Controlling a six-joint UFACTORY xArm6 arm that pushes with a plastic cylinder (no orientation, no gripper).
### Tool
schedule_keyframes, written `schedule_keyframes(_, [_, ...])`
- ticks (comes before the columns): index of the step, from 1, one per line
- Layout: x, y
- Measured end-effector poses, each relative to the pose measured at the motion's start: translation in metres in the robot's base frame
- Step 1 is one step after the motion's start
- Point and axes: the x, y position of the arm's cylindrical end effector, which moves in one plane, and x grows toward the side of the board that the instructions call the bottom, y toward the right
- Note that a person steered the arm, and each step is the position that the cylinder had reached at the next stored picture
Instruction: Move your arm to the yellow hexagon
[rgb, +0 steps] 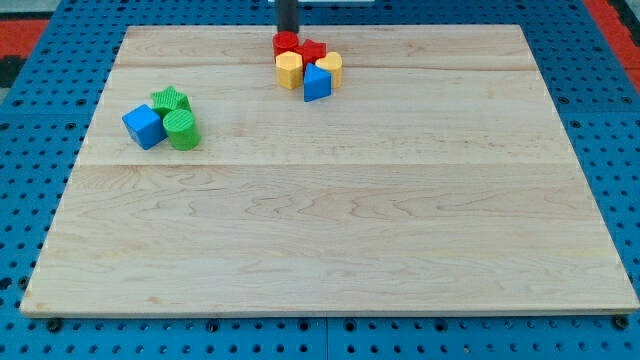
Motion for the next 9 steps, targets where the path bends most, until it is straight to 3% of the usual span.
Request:
schedule_keyframes(2, [0.006, -0.140])
schedule_keyframes(3, [0.043, -0.168])
schedule_keyframes(4, [0.079, -0.088])
schedule_keyframes(5, [0.088, -0.034])
schedule_keyframes(9, [0.092, -0.055])
